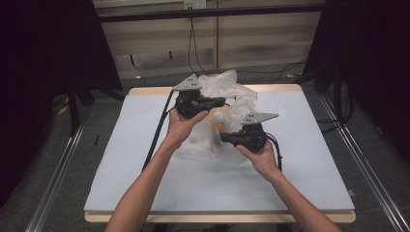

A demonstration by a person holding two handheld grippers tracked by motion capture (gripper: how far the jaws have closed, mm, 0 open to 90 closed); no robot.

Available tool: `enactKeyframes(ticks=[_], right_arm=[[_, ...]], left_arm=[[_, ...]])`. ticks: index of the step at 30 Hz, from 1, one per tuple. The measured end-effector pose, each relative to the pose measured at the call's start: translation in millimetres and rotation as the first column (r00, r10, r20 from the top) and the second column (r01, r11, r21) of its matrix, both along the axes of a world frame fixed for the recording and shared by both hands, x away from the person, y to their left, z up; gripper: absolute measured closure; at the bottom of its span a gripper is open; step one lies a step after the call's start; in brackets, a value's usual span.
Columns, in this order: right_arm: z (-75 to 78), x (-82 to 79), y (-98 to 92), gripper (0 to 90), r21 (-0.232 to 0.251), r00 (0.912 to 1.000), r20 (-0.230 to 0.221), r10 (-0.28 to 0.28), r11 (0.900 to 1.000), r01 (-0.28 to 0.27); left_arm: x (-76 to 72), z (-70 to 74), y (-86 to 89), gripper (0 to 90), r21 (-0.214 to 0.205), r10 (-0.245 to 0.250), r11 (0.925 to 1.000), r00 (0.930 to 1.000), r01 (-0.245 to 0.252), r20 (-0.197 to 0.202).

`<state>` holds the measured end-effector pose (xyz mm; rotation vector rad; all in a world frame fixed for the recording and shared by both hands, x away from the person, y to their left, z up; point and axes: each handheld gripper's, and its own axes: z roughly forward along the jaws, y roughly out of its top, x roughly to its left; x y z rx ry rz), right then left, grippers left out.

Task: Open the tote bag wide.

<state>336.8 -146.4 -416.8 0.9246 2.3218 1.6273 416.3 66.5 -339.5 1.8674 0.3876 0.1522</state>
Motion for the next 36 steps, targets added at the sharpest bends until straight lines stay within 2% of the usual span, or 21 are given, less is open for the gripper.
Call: enactKeyframes(ticks=[1, 2, 4, 6, 7, 10, 12, 14, 18, 20, 21, 22, 25, 27, 29, 31, 32, 33, 34, 35, 36], right_arm=[[-0.2, 0.2, 0.8, 90.0, -0.004, 1.0000, 0.003, 0.000, 1.0000, 0.000], [-0.4, 0.3, 0.7, 90.0, -0.003, 1.0000, 0.003, 0.000, 1.0000, 0.000], [-0.6, 1.1, -1.7, 90.0, -0.006, 1.0000, 0.006, -0.007, 1.0000, 0.007], [-0.7, 2.4, -6.3, 90.0, 0.002, 0.9998, 0.005, -0.017, 0.9999, 0.017], [-0.4, 3.1, -8.4, 90.0, 0.001, 0.9997, 0.005, -0.024, 0.9997, 0.024], [0.5, 3.7, -12.6, 90.0, 0.010, 0.9994, 0.006, -0.035, 0.9993, 0.035], [1.9, 4.0, -17.5, 90.0, 0.010, 0.9986, 0.016, -0.050, 0.9987, 0.050], [3.3, 3.8, -20.7, 90.0, 0.018, 0.9982, 0.017, -0.057, 0.9982, 0.057], [8.5, 3.0, -27.5, 90.0, 0.031, 0.9963, 0.036, -0.078, 0.9966, 0.077], [8.7, 4.3, -31.9, 90.0, 0.033, 0.9953, 0.033, -0.091, 0.9954, 0.090], [8.7, 4.3, -31.9, 90.0, 0.033, 0.9953, 0.033, -0.091, 0.9954, 0.090], [7.0, 6.7, -37.0, 90.0, 0.024, 0.9930, 0.034, -0.113, 0.9934, 0.112], [3.1, 10.0, -42.4, 90.0, 0.011, 0.9895, 0.034, -0.141, 0.9900, 0.140], [-7.0, 17.5, -47.3, 90.0, -0.018, 0.9847, 0.022, -0.173, 0.9847, 0.174], [-11.4, 20.7, -47.7, 90.0, -0.034, 0.9835, 0.012, -0.180, 0.9830, 0.181], [-22.5, 27.2, -46.7, 90.0, -0.063, 0.9817, -0.016, -0.190, 0.9801, 0.188], [-31.9, 31.1, -45.0, 90.0, -0.101, 0.9808, -0.031, -0.192, 0.9769, 0.188], [-37.3, 33.1, -44.1, 90.0, -0.112, 0.9808, -0.047, -0.189, 0.9766, 0.183], [-42.5, 34.9, -43.0, 90.0, -0.124, 0.9807, -0.059, -0.186, 0.9761, 0.178], [-47.0, 36.0, -41.6, 90.0, -0.139, 0.9799, -0.074, -0.185, 0.9749, 0.174], [-47.0, 36.0, -41.6, 90.0, -0.139, 0.9799, -0.074, -0.185, 0.9749, 0.174]], left_arm=[[0.0, 0.0, 0.0, 90.0, 0.000, 0.000, 1.0000, 1.0000, 0.000, 0.000], [4.5, -9.3, 6.2, 90.0, 0.002, 0.055, 0.9985, 0.9984, -0.055, -0.013], [7.4, -19.9, 14.2, 90.0, 0.006, 0.074, 0.9972, 0.9964, -0.074, -0.040], [8.2, -25.1, 17.6, 90.0, 0.023, 0.083, 0.9964, 0.9958, -0.082, -0.039], [8.1, -34.2, 25.5, 90.0, 0.027, 0.090, 0.9957, 0.9942, -0.089, -0.059], [7.4, -42.2, 31.1, 90.0, 0.047, 0.090, 0.9951, 0.9932, -0.087, -0.073], [5.6, -49.8, 34.4, 90.0, 0.100, 0.086, 0.9919, 0.9932, -0.078, -0.078], [3.7, -62.0, 37.5, 90.0, 0.161, 0.083, 0.9846, 0.9930, -0.068, -0.085], [2.0, -76.4, 41.2, 90.0, 0.184, 0.075, 0.9814, 0.9915, -0.055, -0.106], [3.0, -93.4, 44.9, 90.0, 0.214, 0.085, 0.9752, 0.9882, -0.056, -0.127], [3.0, -93.4, 44.9, 90.0, 0.214, 0.085, 0.9752, 0.9882, -0.056, -0.127], [4.9, -102.6, 50.0, 90.0, 0.222, 0.100, 0.9728, 0.9851, -0.067, -0.140], [6.7, -109.9, 55.0, 90.0, 0.236, 0.124, 0.9681, 0.9805, -0.085, -0.153], [10.0, -118.7, 59.9, 90.0, 0.269, 0.139, 0.9588, 0.9767, -0.091, -0.164], [11.4, -122.2, 61.4, 90.0, 0.270, 0.145, 0.9582, 0.9738, -0.094, -0.175], [12.8, -128.0, 64.3, 90.0, 0.285, 0.155, 0.9536, 0.9698, -0.097, -0.189], [13.4, -131.1, 65.1, 90.0, 0.286, 0.156, 0.9533, 0.9685, -0.097, -0.194], [14.1, -138.3, 68.6, 90.0, 0.309, 0.164, 0.9462, 0.9656, -0.096, -0.202], [14.1, -138.3, 68.6, 90.0, 0.309, 0.164, 0.9462, 0.9656, -0.096, -0.202], [15.0, -145.1, 72.7, 90.0, 0.335, 0.173, 0.9375, 0.9604, -0.093, -0.218], [15.0, -145.1, 72.7, 90.0, 0.335, 0.173, 0.9375, 0.9604, -0.093, -0.218]])
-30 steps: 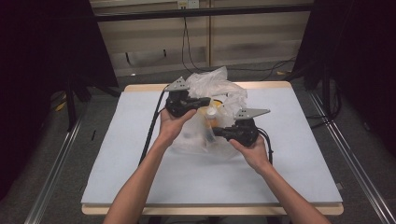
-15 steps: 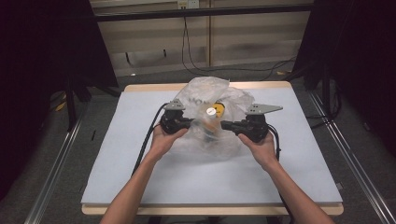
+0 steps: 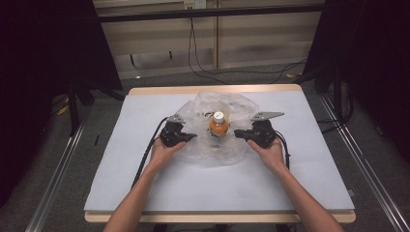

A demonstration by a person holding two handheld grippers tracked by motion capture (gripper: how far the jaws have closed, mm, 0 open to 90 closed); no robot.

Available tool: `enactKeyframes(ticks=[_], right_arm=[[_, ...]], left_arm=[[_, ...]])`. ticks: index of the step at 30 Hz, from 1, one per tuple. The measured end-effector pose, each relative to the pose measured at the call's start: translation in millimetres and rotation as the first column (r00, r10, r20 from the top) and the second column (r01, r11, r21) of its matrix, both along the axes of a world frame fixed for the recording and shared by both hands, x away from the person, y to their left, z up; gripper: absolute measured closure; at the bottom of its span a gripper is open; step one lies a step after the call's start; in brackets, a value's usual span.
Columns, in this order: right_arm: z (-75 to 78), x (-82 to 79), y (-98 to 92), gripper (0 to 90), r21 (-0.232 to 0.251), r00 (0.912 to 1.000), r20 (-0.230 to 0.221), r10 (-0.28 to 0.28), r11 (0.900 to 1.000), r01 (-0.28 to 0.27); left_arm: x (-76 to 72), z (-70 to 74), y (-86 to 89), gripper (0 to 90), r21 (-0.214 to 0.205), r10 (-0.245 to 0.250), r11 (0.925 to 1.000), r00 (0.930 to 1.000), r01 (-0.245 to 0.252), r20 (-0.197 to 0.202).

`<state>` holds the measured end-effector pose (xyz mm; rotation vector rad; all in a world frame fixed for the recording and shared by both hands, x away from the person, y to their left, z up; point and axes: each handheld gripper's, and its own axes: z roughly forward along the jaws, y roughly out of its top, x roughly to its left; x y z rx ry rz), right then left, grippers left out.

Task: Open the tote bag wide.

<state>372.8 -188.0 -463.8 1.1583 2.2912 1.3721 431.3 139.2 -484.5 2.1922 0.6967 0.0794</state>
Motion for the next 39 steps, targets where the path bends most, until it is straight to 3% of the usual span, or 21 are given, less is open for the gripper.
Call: enactKeyframes(ticks=[3, 4, 8, 9, 13, 15, 16, 17, 18, 20, 22, 25, 26, 30, 35, 38, 39], right_arm=[[-14.6, 4.6, 1.7, 90.0, -0.030, 0.9984, -0.055, 0.013, 0.9994, -0.015], [-14.6, 4.6, 1.7, 90.0, -0.030, 0.9984, -0.055, 0.013, 0.9994, -0.015], [-26.3, 1.0, 0.1, 90.0, -0.103, 0.9924, -0.118, 0.035, 0.9935, -0.048], [-26.2, -0.4, -3.2, 90.0, -0.102, 0.9921, -0.117, 0.045, 0.9931, -0.057], [-24.5, -6.8, -14.9, 90.0, -0.119, 0.9915, -0.127, 0.028, 0.9919, -0.043], [-24.0, -8.2, -16.0, 90.0, -0.125, 0.9915, -0.128, 0.022, 0.9914, -0.039], [-22.9, -10.0, -16.0, 90.0, -0.141, 0.9932, -0.115, 0.019, 0.9894, -0.035], [-23.0, -11.3, -15.2, 90.0, -0.127, 0.9938, -0.108, 0.024, 0.9912, -0.038], [-23.0, -11.3, -15.2, 90.0, -0.127, 0.9938, -0.108, 0.024, 0.9912, -0.038], [-19.5, -14.6, -13.8, 90.0, -0.084, 0.9952, -0.088, 0.044, 0.9952, -0.051], [-10.0, -20.5, -9.9, 90.0, -0.043, 0.9962, -0.054, 0.068, 0.9966, -0.070], [4.5, -34.0, -7.8, 90.0, -0.013, 0.9953, -0.018, 0.095, 0.9954, -0.095], [13.1, -42.5, -10.6, 90.0, 0.017, 0.9948, 0.006, 0.102, 0.9947, -0.102], [32.3, -52.3, -19.2, 90.0, 0.058, 0.9945, 0.056, 0.088, 0.9942, -0.091], [54.0, -55.7, -30.2, 90.0, 0.080, 0.9926, 0.098, 0.071, 0.9937, -0.079], [61.6, -53.0, -30.9, 90.0, 0.080, 0.9919, 0.108, 0.068, 0.9939, -0.077], [68.3, -48.1, -29.5, 90.0, 0.077, 0.9908, 0.117, 0.068, 0.9940, -0.077]], left_arm=[[0.3, -2.8, 10.9, 90.0, 0.003, 0.014, 0.9999, 0.9998, -0.014, -0.011], [0.3, -2.8, 10.9, 90.0, 0.003, 0.014, 0.9999, 0.9998, -0.014, -0.011], [-3.3, -2.6, 27.2, 90.0, 0.011, 0.023, 0.9997, 0.9997, -0.023, 0.002], [-5.2, -2.5, 38.9, 90.0, 0.009, 0.039, 0.9992, 0.9992, -0.039, -0.013], [-10.2, -2.4, 58.2, 90.0, -0.007, 0.054, 0.9985, 0.9982, -0.054, -0.028], [-12.3, -1.4, 60.5, 90.0, 0.005, 0.055, 0.9985, 0.9982, -0.055, -0.022], [-16.2, -1.0, 63.6, 90.0, -0.019, 0.055, 0.9983, 0.9982, -0.056, -0.025], [-18.8, 0.6, 63.6, 90.0, -0.038, 0.054, 0.9978, 0.9983, -0.055, -0.019], [-18.8, 0.6, 63.6, 90.0, -0.038, 0.054, 0.9978, 0.9983, -0.055, -0.019], [-25.1, 10.2, 60.6, 90.0, -0.069, 0.039, 0.9969, 0.9993, -0.038, 0.003], [-30.8, 20.9, 58.5, 90.0, -0.104, 0.024, 0.9944, 0.9993, -0.021, 0.030], [-39.2, 31.1, 56.3, 90.0, -0.123, 0.003, 0.9924, 0.9980, 0.005, 0.064], [-43.2, 34.5, 55.0, 90.0, -0.129, -0.003, 0.9915, 0.9973, 0.013, 0.073], [-59.0, 52.3, 49.7, 90.0, -0.164, -0.039, 0.9848, 0.9928, 0.058, 0.113], [-62.8, 71.2, 43.4, 90.0, -0.202, -0.052, 0.9760, 0.9875, 0.082, 0.149], [-59.9, 77.2, 36.5, 90.0, -0.205, -0.063, 0.9742, 0.9852, 0.095, 0.160], [-58.3, 83.4, 24.2, 90.0, -0.174, -0.085, 0.9779, 0.9805, 0.116, 0.177]])
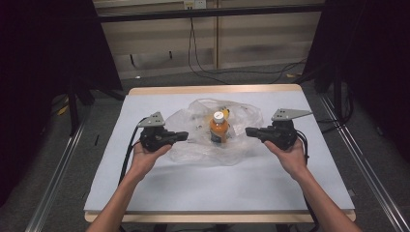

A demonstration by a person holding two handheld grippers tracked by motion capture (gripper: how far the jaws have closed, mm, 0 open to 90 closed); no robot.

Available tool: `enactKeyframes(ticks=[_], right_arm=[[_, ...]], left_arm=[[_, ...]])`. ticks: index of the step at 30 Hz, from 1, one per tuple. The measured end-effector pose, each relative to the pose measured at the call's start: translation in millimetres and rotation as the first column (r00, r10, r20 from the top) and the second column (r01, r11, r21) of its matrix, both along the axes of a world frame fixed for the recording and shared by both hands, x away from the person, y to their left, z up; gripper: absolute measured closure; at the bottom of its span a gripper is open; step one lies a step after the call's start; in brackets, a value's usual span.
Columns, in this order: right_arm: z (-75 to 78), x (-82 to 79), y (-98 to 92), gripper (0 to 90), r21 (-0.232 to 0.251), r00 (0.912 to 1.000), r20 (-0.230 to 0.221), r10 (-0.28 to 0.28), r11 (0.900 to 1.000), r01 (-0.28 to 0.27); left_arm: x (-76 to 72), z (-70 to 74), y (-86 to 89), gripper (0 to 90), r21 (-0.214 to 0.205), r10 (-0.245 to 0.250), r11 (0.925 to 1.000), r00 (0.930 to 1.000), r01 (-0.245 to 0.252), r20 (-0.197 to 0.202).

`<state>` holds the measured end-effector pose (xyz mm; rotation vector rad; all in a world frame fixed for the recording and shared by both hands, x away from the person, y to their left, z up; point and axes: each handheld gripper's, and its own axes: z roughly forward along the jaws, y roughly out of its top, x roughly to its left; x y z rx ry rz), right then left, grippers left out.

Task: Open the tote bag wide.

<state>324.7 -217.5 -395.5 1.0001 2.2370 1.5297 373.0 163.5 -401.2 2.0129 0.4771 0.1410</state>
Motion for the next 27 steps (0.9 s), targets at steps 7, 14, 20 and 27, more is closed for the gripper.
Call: enactKeyframes(ticks=[7, 14, 20, 27], right_arm=[[19.8, 31.9, 11.3, 90.0, -0.026, 0.9999, 0.006, 0.009, 0.9996, -0.009], [23.8, 75.9, 16.9, 90.0, -0.117, 0.9993, -0.036, 0.012, 0.9931, -0.016], [-6.4, 120.6, 26.1, 90.0, -0.196, 0.9889, -0.147, 0.023, 0.9793, -0.051], [-40.9, 140.2, 44.8, 90.0, -0.270, 0.9596, -0.276, 0.057, 0.9533, -0.134]], left_arm=[[9.6, 15.5, -44.4, 90.0, 0.102, -0.059, 0.9931, 0.9982, 0.058, 0.010], [35.1, 5.2, -68.8, 90.0, 0.180, -0.030, 0.9832, 0.9994, 0.032, -0.016], [48.2, -24.1, -77.6, 90.0, 0.255, -0.020, 0.9662, 0.9966, 0.040, -0.080], [40.3, -51.9, -86.2, 90.0, 0.355, -0.033, 0.9322, 0.9940, 0.068, -0.105]])
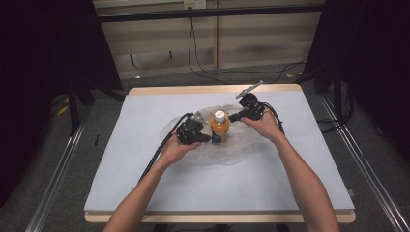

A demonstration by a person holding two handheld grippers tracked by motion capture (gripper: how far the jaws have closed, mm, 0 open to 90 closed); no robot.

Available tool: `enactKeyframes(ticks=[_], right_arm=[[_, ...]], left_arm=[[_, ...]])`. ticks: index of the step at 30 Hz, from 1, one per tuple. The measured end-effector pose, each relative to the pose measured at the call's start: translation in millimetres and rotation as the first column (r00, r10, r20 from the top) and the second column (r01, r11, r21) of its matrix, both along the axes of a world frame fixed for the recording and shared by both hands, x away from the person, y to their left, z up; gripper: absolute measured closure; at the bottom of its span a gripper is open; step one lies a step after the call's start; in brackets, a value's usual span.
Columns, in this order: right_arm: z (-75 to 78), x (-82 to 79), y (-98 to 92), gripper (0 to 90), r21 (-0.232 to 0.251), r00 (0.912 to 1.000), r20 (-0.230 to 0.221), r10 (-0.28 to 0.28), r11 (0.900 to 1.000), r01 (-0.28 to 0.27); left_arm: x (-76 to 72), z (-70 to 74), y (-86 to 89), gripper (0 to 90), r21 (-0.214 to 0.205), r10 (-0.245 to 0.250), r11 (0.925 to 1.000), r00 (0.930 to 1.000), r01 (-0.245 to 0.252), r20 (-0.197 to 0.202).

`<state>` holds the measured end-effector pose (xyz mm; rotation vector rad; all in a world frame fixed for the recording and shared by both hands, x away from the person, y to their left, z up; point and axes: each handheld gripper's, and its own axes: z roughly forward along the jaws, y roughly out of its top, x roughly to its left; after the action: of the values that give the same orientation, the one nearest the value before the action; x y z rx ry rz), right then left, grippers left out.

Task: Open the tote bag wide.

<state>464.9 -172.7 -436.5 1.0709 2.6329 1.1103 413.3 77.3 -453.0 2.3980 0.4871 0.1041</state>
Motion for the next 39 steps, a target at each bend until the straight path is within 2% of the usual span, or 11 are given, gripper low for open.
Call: enactKeyframes(ticks=[8, 10, 11, 15, 19, 21, 22, 24, 25, 35, 39], right_arm=[[-16.7, 15.6, 30.9, 90.0, -0.081, 0.9937, -0.098, 0.054, 0.9948, -0.062], [-17.9, 19.7, 36.3, 90.0, -0.095, 0.9920, -0.115, 0.053, 0.9934, -0.064], [-18.7, 21.7, 38.8, 90.0, -0.103, 0.9909, -0.123, 0.054, 0.9924, -0.067], [-25.7, 28.2, 48.4, 90.0, -0.138, 0.9883, -0.143, 0.052, 0.9879, -0.072], [-32.0, 33.1, 50.2, 90.0, -0.130, 0.9867, -0.158, 0.038, 0.9898, -0.059], [-32.7, 39.3, 48.9, 90.0, -0.129, 0.9879, -0.153, 0.024, 0.9907, -0.044], [-31.9, 41.5, 49.3, 90.0, -0.143, 0.9892, -0.146, 0.012, 0.9891, -0.033], [-31.3, 43.8, 50.0, 90.0, -0.154, 0.9893, -0.146, 0.002, 0.9877, -0.025], [-30.2, 49.0, 51.2, 90.0, -0.191, 0.9928, -0.118, -0.020, 0.9816, -0.003], [-32.7, 63.8, 48.3, 90.0, -0.190, 0.9903, -0.083, -0.112, 0.9772, 0.094], [-31.1, 69.0, 49.0, 90.0, -0.227, 0.9865, -0.071, -0.147, 0.9655, 0.128]], left_arm=[[-40.6, -13.1, -8.8, 90.0, 0.110, -0.110, 0.9881, 0.9937, 0.108, 0.020], [-51.5, -10.4, -12.4, 90.0, 0.151, -0.143, 0.9789, 0.9892, 0.137, 0.030], [-64.7, -7.5, -16.2, 90.0, 0.186, -0.183, 0.9667, 0.9830, 0.176, 0.018], [-93.2, -5.7, -19.7, 90.0, 0.212, -0.238, 0.9505, 0.9708, 0.227, 0.029], [-108.9, -4.9, -17.5, 90.0, 0.221, -0.273, 0.9406, 0.9612, 0.258, 0.040], [-118.2, -5.9, -16.0, 90.0, 0.200, -0.276, 0.9439, 0.9604, 0.262, 0.041], [-120.8, -5.1, -14.6, 90.0, 0.210, -0.298, 0.9357, 0.9536, 0.283, 0.041], [-129.6, -6.5, -13.2, 90.0, 0.178, -0.291, 0.9430, 0.9563, 0.281, 0.031], [-137.7, -5.6, -11.6, 90.0, 0.184, -0.320, 0.9331, 0.9471, 0.309, 0.032], [-168.9, -4.7, -5.0, 90.0, 0.177, -0.392, 0.9077, 0.9191, 0.380, 0.037], [-171.5, -4.8, -3.1, 90.0, 0.165, -0.398, 0.9065, 0.9171, 0.389, 0.025]])
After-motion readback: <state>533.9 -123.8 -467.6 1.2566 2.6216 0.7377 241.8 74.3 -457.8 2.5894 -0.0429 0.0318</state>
